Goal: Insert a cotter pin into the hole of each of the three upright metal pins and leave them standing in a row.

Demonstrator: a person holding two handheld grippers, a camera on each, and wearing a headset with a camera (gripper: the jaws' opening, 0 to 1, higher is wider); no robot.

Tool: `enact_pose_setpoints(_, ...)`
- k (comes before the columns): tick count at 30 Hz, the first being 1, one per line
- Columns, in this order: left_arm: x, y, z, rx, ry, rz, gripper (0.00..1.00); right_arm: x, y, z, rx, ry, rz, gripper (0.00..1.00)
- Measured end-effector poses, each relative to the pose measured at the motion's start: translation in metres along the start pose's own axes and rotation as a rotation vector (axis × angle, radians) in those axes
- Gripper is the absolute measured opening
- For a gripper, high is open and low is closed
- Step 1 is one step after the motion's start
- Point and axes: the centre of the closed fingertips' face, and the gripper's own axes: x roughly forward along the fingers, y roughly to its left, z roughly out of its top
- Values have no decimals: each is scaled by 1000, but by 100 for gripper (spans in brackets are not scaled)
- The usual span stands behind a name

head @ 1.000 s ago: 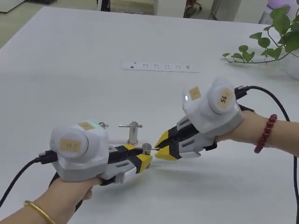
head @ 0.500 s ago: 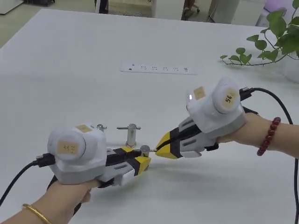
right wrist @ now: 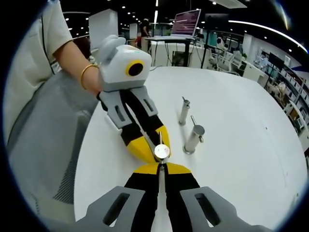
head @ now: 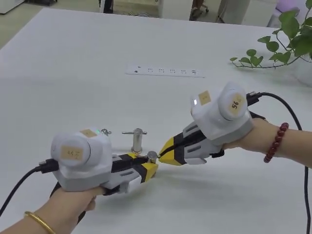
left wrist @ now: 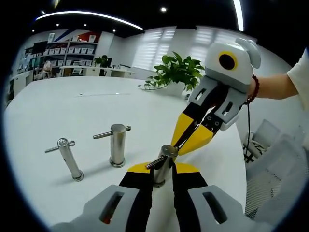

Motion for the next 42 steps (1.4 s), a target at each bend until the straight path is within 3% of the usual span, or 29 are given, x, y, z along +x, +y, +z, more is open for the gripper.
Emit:
enact_pose_setpoints(5,1,0,0,-16,2,4,14,1,-1,-1,8,5,-5,6)
enact_pose_setpoints(8,0,2,1,-4,2,11,21,2,-2,-3,29,7,-11,14)
enact_pose_setpoints(14,-5,7,1,21,15,15,30,4,-2,2,85,-33,-20,18)
enact_pose_setpoints(19,-9,10,-1,29,24,14,32,7,0,9,119,-65,-15,20)
enact_pose_setpoints(28,-15,11,-3,84,51,10,35,19,2,14,108,-67,-8,19)
enact_pose_setpoints(42,-23,13,-9,120,85,13,35,19,-1,16,85,-75,-16,14)
